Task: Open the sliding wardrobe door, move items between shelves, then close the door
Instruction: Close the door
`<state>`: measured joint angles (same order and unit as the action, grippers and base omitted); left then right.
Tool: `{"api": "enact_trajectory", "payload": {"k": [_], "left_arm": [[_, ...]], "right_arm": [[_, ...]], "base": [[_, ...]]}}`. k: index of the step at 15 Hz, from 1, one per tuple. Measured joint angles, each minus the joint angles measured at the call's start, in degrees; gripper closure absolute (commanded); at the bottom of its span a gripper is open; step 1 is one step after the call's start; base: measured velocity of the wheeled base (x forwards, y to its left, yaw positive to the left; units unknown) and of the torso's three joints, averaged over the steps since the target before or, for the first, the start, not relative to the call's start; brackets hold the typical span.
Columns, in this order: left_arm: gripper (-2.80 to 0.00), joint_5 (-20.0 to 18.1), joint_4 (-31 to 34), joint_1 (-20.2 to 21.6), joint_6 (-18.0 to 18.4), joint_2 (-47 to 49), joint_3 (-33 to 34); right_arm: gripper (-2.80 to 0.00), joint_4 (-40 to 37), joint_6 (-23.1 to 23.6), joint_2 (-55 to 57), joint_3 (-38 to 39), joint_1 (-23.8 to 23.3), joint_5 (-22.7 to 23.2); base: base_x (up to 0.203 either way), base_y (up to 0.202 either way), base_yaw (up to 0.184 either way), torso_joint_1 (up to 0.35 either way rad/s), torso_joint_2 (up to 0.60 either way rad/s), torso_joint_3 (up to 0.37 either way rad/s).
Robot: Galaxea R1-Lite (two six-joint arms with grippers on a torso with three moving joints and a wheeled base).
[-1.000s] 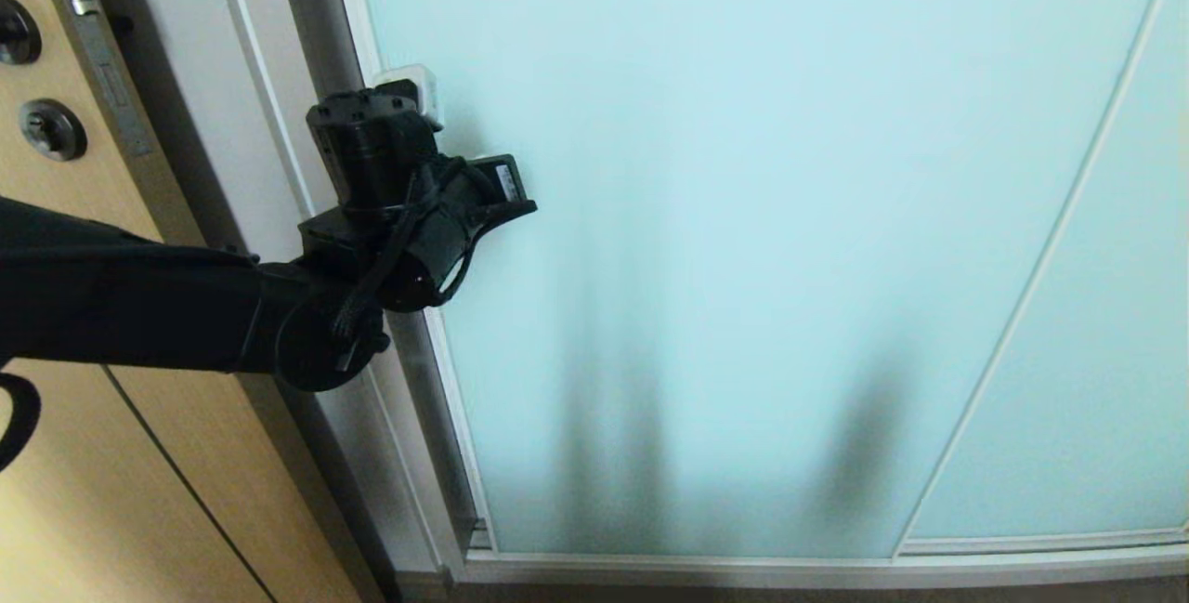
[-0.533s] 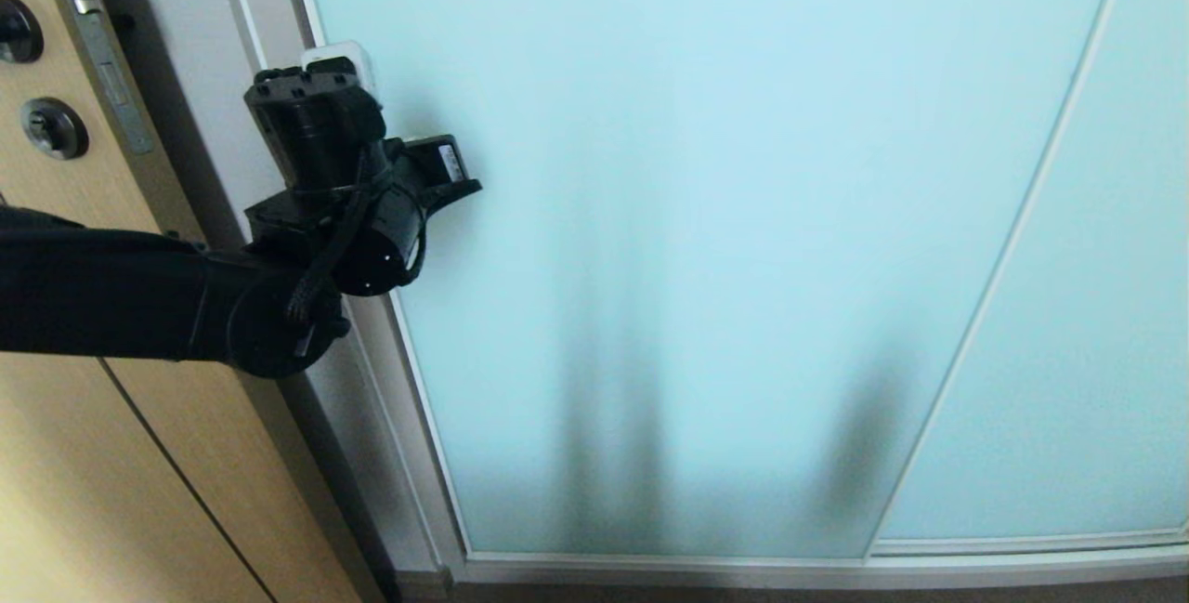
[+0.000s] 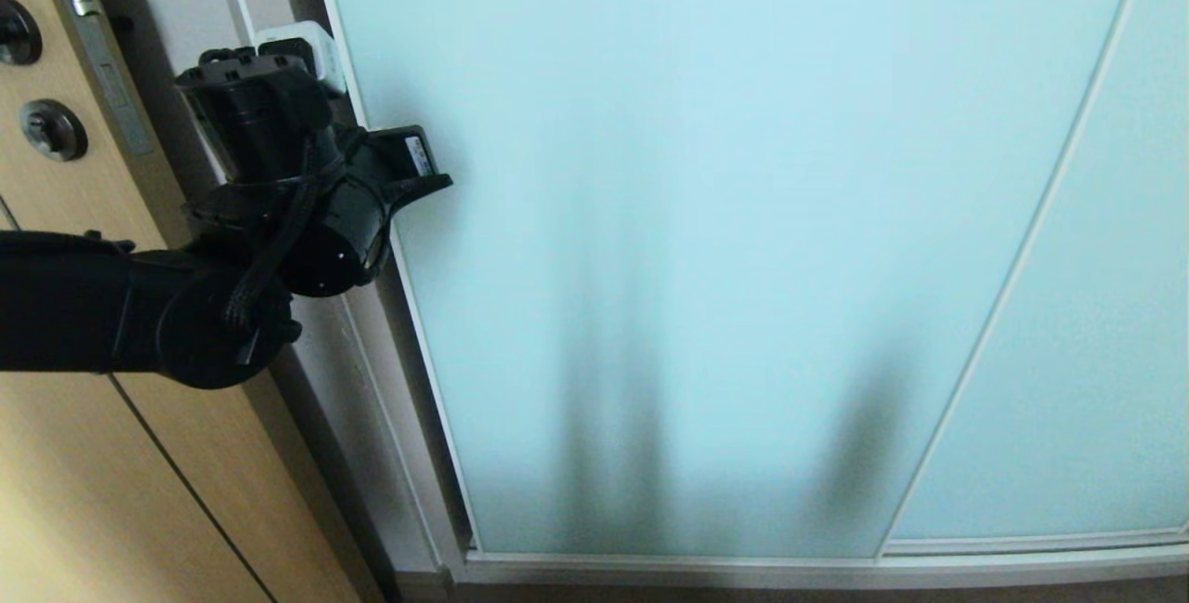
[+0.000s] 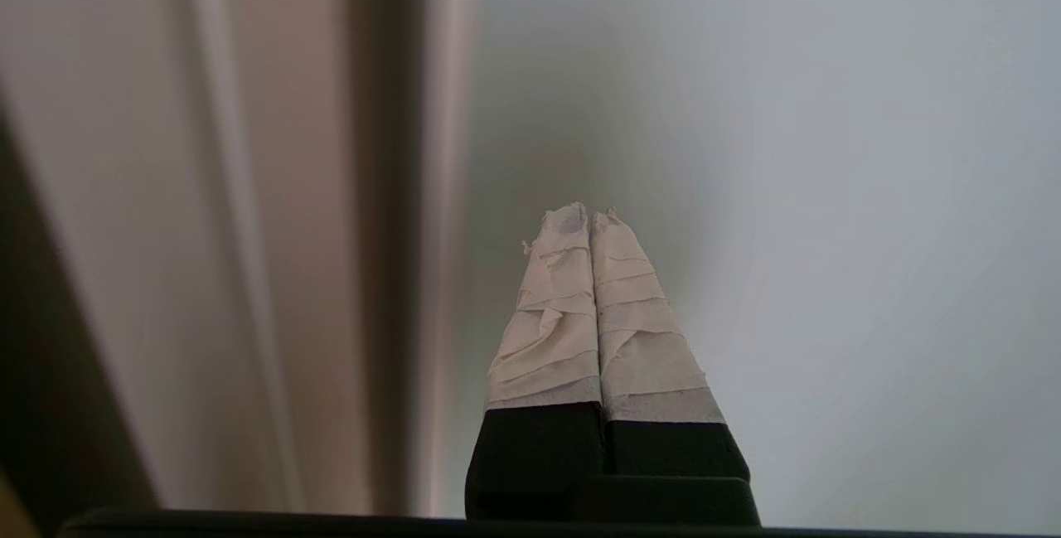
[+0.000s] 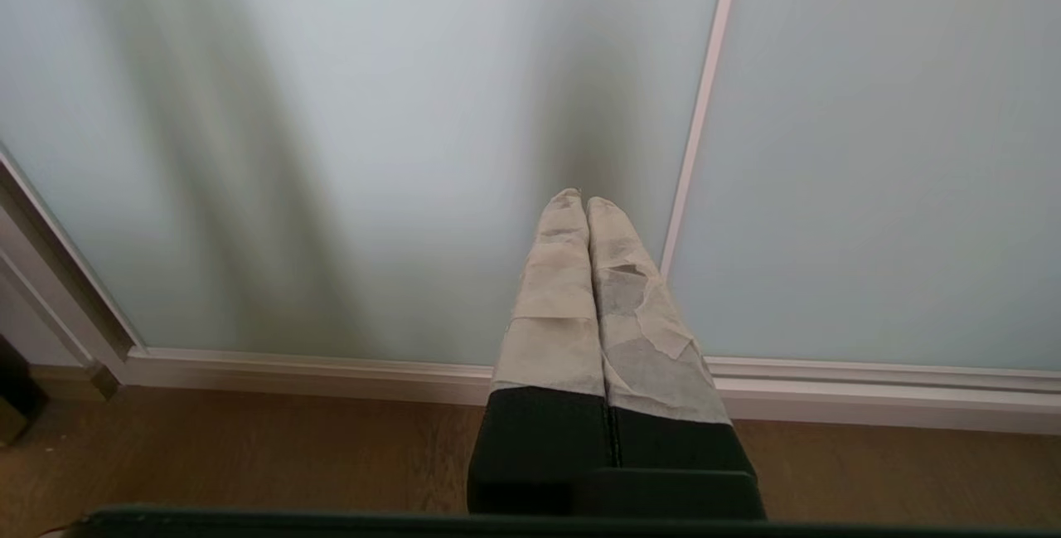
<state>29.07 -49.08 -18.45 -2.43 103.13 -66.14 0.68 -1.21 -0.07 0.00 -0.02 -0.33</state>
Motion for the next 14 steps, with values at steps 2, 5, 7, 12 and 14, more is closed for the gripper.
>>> {"api": "enact_trajectory", "payload": {"k": [2, 5, 7, 12, 14], "left_arm": [[0.00, 0.1, -0.3, 1.6, 0.0, 0.8, -0.3], [0.00, 0.1, -3.1, 2.9, 0.3, 1.9, -0.4], [0.00, 0.1, -3.3, 3.3, 0.4, 2.7, -0.7], [0.00, -2.4, -7.0, 5.1, -0.1, 6.9, -1.8], [0.00, -2.8, -7.2, 5.3, -0.3, 8.2, -2.4]], "right_arm": [[0.00, 0.0, 0.0, 0.0, 0.0, 0.0, 0.0], [0.00, 0.0, 0.0, 0.0, 0.0, 0.0, 0.0], [0.00, 0.0, 0.0, 0.0, 0.0, 0.0, 0.0], [0.00, 0.0, 0.0, 0.0, 0.0, 0.0, 0.0], [0.00, 0.0, 0.0, 0.0, 0.0, 0.0, 0.0]], "base": [[0.000, 0.000, 0.000, 0.000, 0.00, 0.000], [0.000, 0.000, 0.000, 0.000, 0.00, 0.000], [0.000, 0.000, 0.000, 0.000, 0.00, 0.000], [0.000, 0.000, 0.000, 0.000, 0.00, 0.000], [0.000, 0.000, 0.000, 0.000, 0.00, 0.000]]}}
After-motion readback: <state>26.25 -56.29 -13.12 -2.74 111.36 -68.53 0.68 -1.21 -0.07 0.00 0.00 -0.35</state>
